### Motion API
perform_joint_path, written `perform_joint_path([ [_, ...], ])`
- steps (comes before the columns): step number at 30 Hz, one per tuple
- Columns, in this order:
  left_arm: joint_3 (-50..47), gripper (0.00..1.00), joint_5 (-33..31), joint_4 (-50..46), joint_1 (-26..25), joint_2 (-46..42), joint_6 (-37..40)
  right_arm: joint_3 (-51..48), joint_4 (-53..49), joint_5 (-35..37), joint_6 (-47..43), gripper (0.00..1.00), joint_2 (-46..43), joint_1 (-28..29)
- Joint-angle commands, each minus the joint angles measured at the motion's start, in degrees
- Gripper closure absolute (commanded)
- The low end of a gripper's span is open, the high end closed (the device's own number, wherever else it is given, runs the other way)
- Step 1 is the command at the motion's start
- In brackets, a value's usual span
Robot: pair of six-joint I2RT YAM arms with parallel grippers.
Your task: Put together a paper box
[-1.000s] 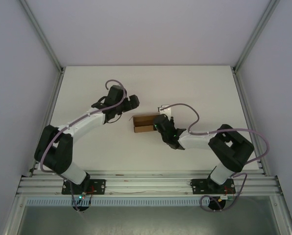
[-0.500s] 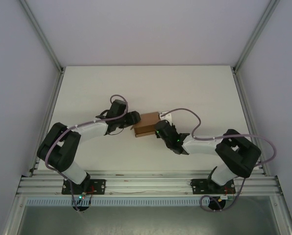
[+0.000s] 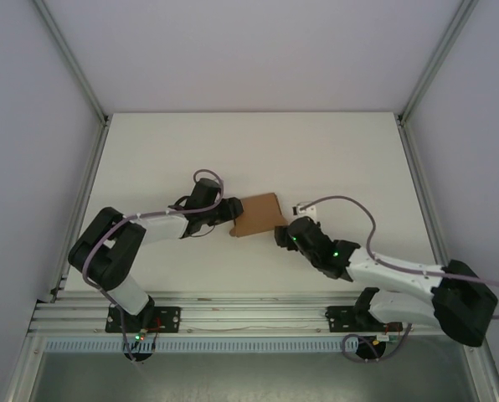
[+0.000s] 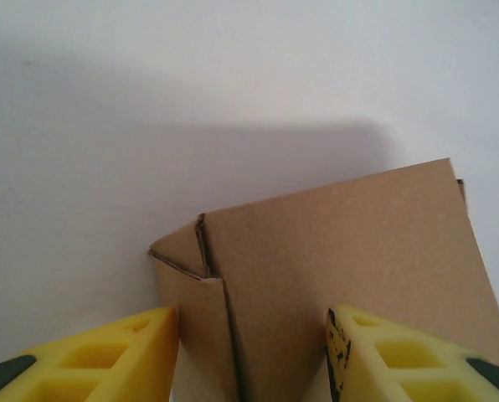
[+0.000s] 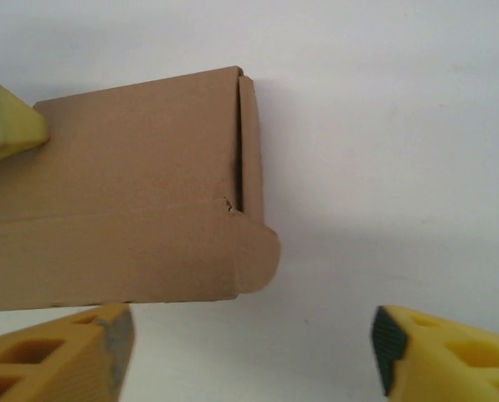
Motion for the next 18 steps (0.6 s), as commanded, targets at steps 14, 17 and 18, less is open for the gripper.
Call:
perform_joint_path([
  [14,-4.95,0.71,8.23,11.24,1.49,5.58,1.06,-0.5,0.93,-14.84,1.95,0.0,-7.75,-9.81],
  [17,-6.49,0.74,8.84,13.17,2.27,5.83,-0.1,0.81,4.44,-20.0,2.81,0.0,-3.18,-12.34],
  [18,-7.51,0.74,9.38,14.96,2.43,5.76,-0.75,1.03,6.19,-22.28,3.15,0.0,-1.5,-13.24],
])
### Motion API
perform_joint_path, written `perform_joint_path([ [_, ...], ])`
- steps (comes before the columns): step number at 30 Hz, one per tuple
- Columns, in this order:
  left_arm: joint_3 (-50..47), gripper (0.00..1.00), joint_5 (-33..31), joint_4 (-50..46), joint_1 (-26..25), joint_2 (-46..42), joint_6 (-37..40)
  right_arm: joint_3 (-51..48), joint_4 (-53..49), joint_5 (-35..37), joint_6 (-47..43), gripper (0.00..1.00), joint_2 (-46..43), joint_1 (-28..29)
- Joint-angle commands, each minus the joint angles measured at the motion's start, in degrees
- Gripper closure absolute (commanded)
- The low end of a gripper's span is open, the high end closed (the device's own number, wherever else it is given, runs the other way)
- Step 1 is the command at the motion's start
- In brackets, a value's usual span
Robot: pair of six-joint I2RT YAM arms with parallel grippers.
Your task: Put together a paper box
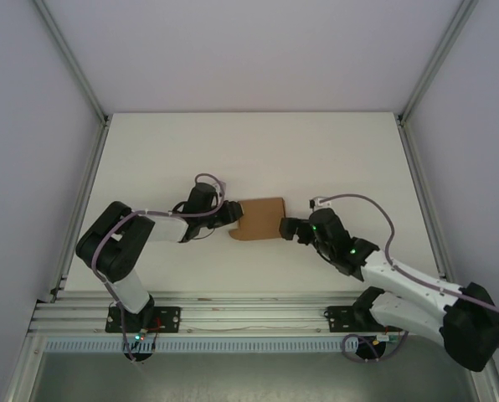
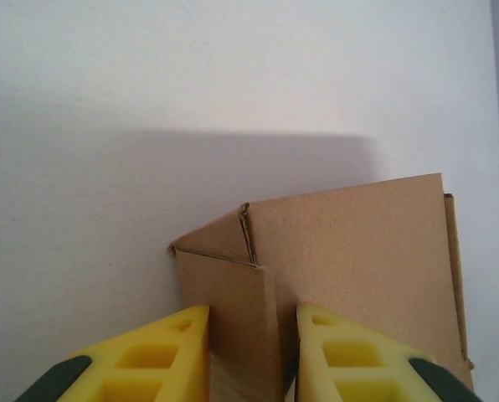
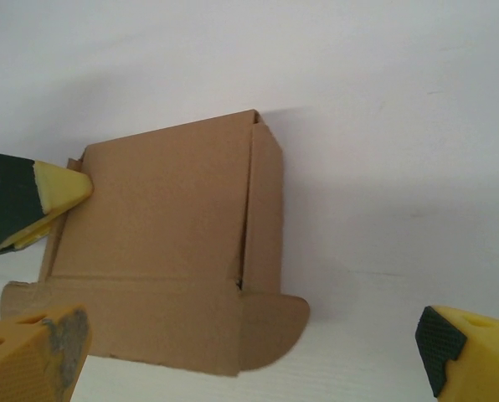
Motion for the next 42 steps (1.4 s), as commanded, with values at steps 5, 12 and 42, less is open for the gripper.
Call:
perform_joint_path([
  [5,-6.67,0.76,3.75,6.65,2.06,1.66,-3.75,6.11,6.08,-14.53,1.82,0.0,11.69,-5.14],
  [12,-10.86,0.8,7.69,14.27,4.37,2.49,-4.53,8.97,11.08,-25.32,5.07,0.02,21.67,-9.37],
  [42,-6.22,0.0,14.19,14.65,5.63,-11.05,5.57,9.46,16.5,-36.19,17.28,0.53,20.18,-12.03],
])
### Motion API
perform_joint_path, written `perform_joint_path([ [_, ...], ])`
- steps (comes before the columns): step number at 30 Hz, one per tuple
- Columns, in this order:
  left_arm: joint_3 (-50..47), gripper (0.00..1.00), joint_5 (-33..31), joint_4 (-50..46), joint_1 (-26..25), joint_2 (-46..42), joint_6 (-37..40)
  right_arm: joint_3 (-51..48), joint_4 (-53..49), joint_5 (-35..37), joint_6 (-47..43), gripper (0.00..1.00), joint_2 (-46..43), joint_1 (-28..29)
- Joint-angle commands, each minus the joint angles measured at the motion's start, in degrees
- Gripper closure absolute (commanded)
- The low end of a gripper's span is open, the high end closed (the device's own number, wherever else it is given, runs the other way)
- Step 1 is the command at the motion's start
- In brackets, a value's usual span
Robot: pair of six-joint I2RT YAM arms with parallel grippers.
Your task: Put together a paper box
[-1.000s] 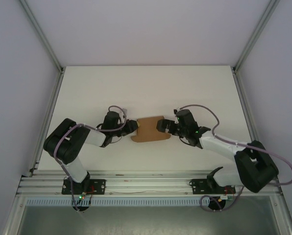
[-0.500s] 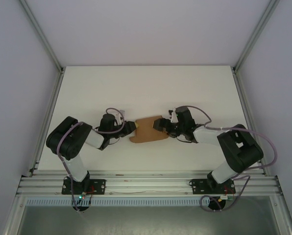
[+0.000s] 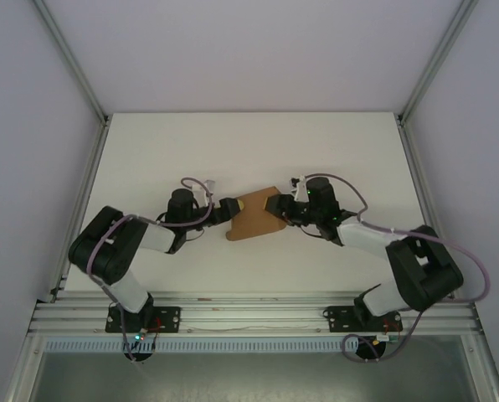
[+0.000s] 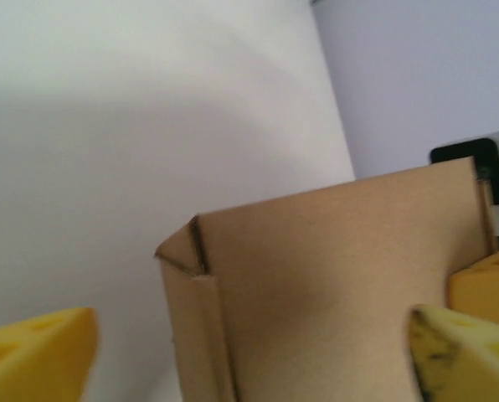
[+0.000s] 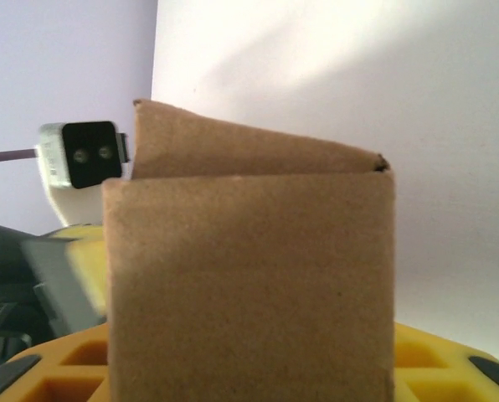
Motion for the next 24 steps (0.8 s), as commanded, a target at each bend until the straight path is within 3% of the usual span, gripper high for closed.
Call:
perform_joint_path([
  [1,4.87,0.0,-3.51,-13.2,-1.41,-8.54,11.89,0.29,-7.35,6.27,1.96,0.53,-5.17,-0.13],
  [4,10.35,0.0,-15.59,-30.29,-7.27,-16.41,27.84,1.22,-15.07,11.8,5.47,0.53,-10.04,-0.38],
  [6,12.14,0.0,-21.21,-35.59,-11.35,-20.25,37.61,2.53,-20.72,14.36,7.41,0.53,-12.59,-0.69],
  [10,12.45,0.0,-13.92,-40.53,-14.99,-25.3,53.11,6.1,-33.46,16.71,13.78,0.53,-16.77,-3.01],
  [13,13.45,0.0,-15.62,-44.9,-18.04,-26.38,60.69,7.25,-36.34,12.72,16.5,0.57,-18.54,-5.57],
  [16,16.17,0.0,-22.24,-49.28,-22.37,-25.42,66.13,7.76,-38.68,9.53,21.21,0.59,-18.77,-7.8],
  [19,18.76,0.0,-29.7,-51.93,-26.61,-23.58,71.07,8.01,-38.2,1.81,25.82,0.61,-16.71,-9.94],
  [24,20.6,0.0,-31.26,-53.6,-28.48,-20.2,78.02,9.96,-37.94,-8.24,28.11,0.62,-11.38,-10.25],
])
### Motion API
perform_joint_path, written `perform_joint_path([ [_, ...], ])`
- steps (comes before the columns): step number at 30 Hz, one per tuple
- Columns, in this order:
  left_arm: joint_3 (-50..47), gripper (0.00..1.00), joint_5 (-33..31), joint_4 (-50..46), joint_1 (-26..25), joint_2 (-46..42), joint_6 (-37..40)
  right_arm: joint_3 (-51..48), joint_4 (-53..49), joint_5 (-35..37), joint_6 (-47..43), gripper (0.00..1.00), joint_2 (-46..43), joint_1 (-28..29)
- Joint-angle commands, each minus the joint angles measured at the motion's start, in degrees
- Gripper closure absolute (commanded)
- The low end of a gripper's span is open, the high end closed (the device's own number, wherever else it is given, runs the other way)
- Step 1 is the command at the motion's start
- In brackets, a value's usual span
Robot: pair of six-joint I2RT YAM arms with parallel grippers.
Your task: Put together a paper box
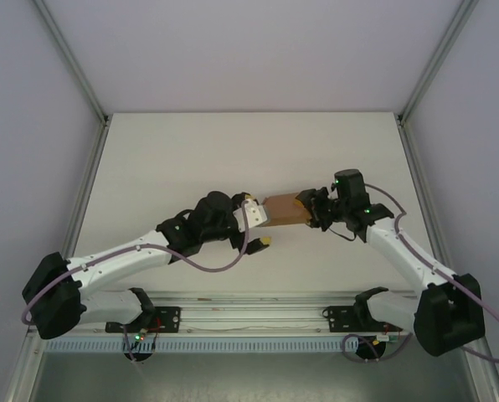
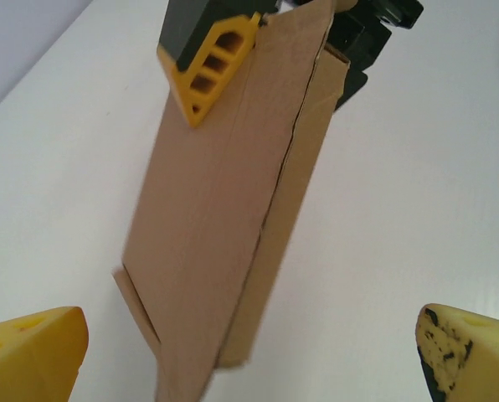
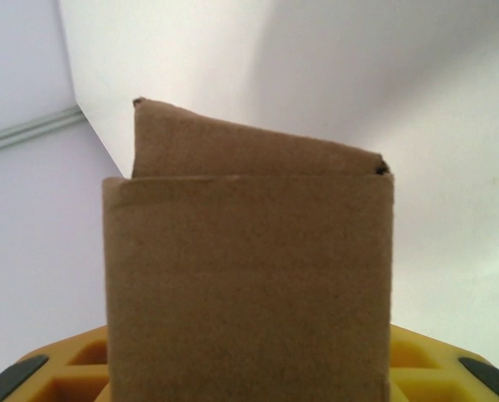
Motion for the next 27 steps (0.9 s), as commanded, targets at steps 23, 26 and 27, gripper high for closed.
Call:
perform_joint_path([
  [23,6.48,0.38,-14.52,-3.14,-0.83,9.31,9.85,1.28,4.08,-15.3,9.19,0.6,4.85,0.05],
  [26,6.11,0.46,-14.99,-2.31,-0.84,8.86,10.13,1.63,4.04,-15.43,8.78,0.55,4.65,-0.03],
  [27,6.03,0.49,-15.15,-2.14,-0.84,8.69,10.03,1.57,4.03,-15.38,8.68,0.51,4.46,-0.03],
])
